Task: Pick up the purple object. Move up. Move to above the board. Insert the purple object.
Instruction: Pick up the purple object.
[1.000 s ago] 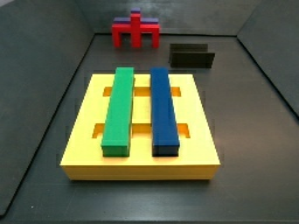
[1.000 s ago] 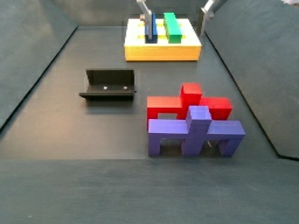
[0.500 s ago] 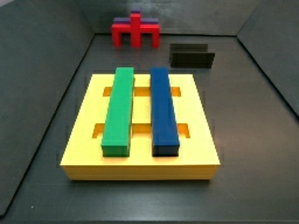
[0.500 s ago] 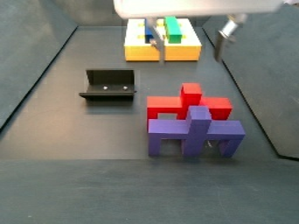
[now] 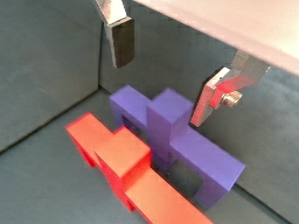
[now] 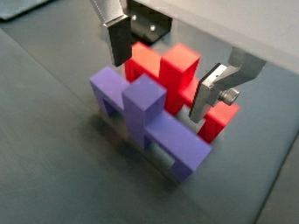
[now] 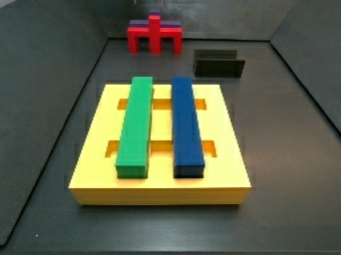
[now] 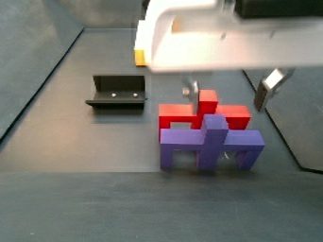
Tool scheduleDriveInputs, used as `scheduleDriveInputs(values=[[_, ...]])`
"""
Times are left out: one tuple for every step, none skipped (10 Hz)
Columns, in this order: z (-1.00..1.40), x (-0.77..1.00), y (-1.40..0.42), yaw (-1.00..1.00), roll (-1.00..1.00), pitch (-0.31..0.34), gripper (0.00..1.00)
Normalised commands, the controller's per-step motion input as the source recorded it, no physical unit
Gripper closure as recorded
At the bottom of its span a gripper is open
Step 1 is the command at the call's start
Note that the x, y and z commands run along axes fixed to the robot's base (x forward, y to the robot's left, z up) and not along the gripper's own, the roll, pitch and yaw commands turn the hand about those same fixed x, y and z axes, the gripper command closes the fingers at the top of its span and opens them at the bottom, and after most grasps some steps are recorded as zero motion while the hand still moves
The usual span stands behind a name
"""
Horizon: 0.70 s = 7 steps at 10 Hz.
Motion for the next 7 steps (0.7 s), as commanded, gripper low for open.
scheduleDriveInputs(values=[[-0.46, 0.25, 0.04, -0.09, 0.00, 0.000, 0.00], [-0.44, 0.00, 0.19, -0.01, 0.00, 0.000, 0.00], [-0.28, -0.01, 0.11, 0.00, 0.00, 0.000, 0.00], [-0.11, 0.00, 0.01, 0.00, 0.00, 0.000, 0.00], [0.00, 0.00, 0.00, 0.00, 0.00, 0.000, 0.00], [0.00, 0.00, 0.00, 0.00, 0.00, 0.000, 1.00], [0.00, 0.00, 0.00, 0.00, 0.00, 0.000, 1.00]])
